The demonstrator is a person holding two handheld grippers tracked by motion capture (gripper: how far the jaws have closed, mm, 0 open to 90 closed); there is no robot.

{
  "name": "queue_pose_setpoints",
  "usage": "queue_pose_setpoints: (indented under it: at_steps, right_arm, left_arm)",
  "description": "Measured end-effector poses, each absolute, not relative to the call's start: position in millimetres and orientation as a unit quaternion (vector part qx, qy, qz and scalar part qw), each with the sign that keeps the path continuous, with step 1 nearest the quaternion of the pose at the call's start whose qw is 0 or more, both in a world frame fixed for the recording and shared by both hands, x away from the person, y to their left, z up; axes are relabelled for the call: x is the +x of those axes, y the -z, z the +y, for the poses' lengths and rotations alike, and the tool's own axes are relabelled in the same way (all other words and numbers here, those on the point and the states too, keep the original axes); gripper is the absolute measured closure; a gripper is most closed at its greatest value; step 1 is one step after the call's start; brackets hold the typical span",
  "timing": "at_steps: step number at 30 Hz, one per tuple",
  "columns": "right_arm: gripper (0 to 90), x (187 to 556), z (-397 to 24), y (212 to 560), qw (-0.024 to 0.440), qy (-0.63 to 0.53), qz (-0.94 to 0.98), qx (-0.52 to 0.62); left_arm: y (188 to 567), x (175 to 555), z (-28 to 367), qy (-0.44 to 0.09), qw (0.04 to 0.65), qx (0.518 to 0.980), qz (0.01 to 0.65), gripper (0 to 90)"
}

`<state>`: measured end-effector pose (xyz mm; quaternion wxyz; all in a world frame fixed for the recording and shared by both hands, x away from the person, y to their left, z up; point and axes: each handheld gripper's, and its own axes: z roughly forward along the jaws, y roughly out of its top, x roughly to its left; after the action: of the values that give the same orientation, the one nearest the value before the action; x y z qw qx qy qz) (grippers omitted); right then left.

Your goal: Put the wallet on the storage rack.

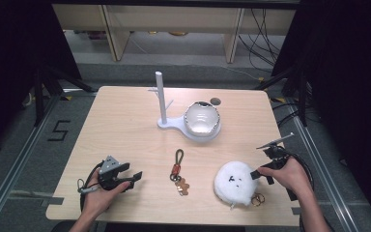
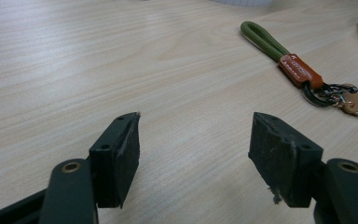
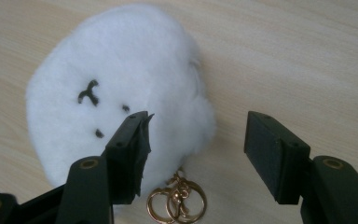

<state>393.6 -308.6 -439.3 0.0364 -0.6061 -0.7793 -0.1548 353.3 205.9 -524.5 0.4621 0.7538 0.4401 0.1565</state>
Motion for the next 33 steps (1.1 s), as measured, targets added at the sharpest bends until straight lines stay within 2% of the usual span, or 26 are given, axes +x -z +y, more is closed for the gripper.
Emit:
queue_pose_setpoints:
  at_steps: [8, 25, 33]
  right_arm:
    - [41.2, 406.1, -296.1, 448.1, 0.064, 0.133, -0.798, -0.585]
    - [41.5, 430.5, -287.3, 464.4, 0.067, 0.099, -0.839, -0.531]
    - [51.5, 431.5, -282.8, 469.1, 0.079, 0.087, -0.852, -0.51]
  left_arm:
    - [524.5, 353.3, 205.5, -0.158, 0.463, 0.753, 0.441, 32.8]
    - [524.2, 353.1, 205.4, -0.157, 0.46, 0.752, 0.445, 32.9]
    - [524.6, 353.7, 205.7, -0.156, 0.462, 0.751, 0.445, 32.9]
